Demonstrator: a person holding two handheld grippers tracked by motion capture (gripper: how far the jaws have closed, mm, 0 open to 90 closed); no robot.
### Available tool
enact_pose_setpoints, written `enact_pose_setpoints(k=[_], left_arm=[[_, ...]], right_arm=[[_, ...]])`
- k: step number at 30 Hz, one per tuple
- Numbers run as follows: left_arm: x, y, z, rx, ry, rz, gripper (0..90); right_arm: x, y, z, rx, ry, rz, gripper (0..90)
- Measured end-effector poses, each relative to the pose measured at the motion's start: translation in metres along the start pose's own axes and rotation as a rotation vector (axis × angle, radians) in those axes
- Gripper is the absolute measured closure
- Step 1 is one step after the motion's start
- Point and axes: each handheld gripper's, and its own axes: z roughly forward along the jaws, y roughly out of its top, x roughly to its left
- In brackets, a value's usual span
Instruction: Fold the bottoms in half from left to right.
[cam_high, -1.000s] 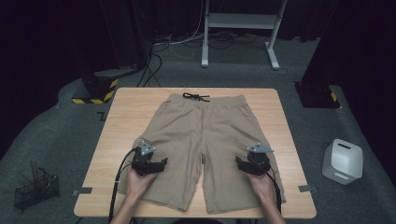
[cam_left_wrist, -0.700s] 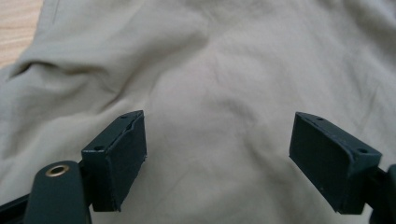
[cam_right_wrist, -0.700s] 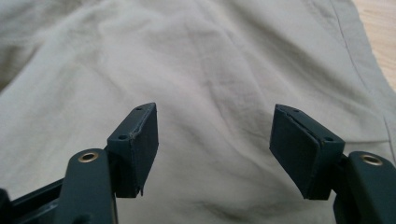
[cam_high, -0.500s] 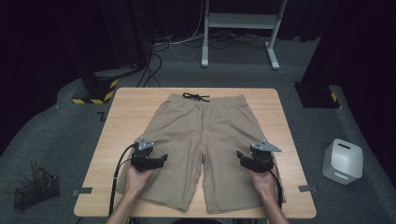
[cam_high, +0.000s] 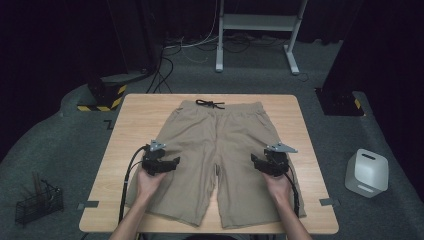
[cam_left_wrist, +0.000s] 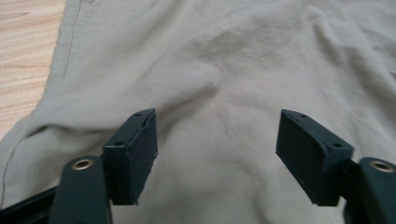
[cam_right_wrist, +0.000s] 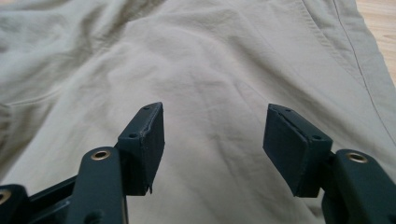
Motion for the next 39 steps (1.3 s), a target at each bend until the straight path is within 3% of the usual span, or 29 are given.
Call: enact_pose_setpoints(k=[2, 3, 14, 17, 23, 27, 39], left_arm=[[0.001, 0.002, 0.002, -0.002, 0.005, 0.004, 28.5], [0.003, 0.006, 0.005, -0.027, 0.011, -0.001, 29.3], [0.004, 0.024, 0.029, -0.02, 0.029, -0.011, 27.8], [0.003, 0.022, 0.037, -0.001, 0.042, -0.019, 27.3], [0.001, 0.017, 0.045, 0.043, 0.072, 0.012, 27.0], [-0.002, 0.017, 0.045, 0.057, 0.092, 0.027, 28.8], [-0.007, -0.002, 0.035, -0.021, 0.094, 0.035, 30.8]], right_arm=[[0.001, 0.003, 0.004, 0.001, -0.015, -0.011, 40.9], [0.002, 0.004, 0.006, 0.001, -0.019, -0.009, 41.3], [0.006, 0.011, 0.037, 0.054, -0.061, -0.017, 42.2], [0.007, 0.013, 0.042, 0.063, -0.065, -0.019, 42.0], [0.01, 0.012, 0.053, 0.114, -0.071, -0.042, 40.7], [0.01, 0.011, 0.053, 0.115, -0.068, -0.059, 40.1], [0.014, 0.006, 0.048, 0.11, -0.065, -0.068, 40.2]])
